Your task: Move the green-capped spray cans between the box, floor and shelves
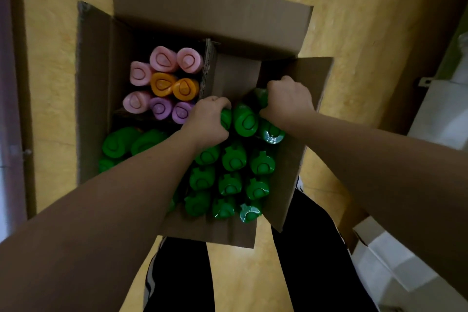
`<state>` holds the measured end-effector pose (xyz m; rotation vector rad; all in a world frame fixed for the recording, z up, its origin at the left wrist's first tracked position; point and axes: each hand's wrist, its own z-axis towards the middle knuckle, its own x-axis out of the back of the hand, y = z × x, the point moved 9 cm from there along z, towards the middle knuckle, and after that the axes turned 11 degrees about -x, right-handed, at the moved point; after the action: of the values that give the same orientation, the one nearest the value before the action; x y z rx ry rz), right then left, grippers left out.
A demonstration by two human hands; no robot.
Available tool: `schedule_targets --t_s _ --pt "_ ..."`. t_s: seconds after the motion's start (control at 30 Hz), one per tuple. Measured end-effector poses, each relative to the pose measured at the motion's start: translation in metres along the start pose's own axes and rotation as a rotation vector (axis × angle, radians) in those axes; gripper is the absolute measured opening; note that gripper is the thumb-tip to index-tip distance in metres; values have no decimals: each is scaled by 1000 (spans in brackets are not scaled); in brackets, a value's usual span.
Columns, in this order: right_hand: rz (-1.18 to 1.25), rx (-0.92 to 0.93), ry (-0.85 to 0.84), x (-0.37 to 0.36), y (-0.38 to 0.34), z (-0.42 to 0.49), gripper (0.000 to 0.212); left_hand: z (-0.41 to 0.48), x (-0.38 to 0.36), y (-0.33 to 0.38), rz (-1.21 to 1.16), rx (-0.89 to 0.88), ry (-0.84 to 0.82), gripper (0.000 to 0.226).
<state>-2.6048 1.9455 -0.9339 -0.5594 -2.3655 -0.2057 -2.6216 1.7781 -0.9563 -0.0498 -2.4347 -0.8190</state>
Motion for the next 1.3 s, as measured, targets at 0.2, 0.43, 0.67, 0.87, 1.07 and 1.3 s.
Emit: schedule_targets --t_s 0.2,0.43,0.67,0.87,1.07,1.3 --pt "-12 -66 -37 -11 6 -4 64 -12 2 0 -20 -39 -24 89" --pt "-10 -110 90 27 -11 -34 63 -41 52 15 60 -71 86 92" --pt "101 -89 276 147 -65 -150 64 -127 200 86 354 -176 166 91" --pt "102 -67 437 270 -92 -323 74 -276 340 203 523 -274 333 85" --pt "100 2 771 438 -91 -496 83 -429 453 335 600 -345 616 82" --pt "87 203 1002 522 -95 -659 87 -604 502 415 681 -277 991 84"
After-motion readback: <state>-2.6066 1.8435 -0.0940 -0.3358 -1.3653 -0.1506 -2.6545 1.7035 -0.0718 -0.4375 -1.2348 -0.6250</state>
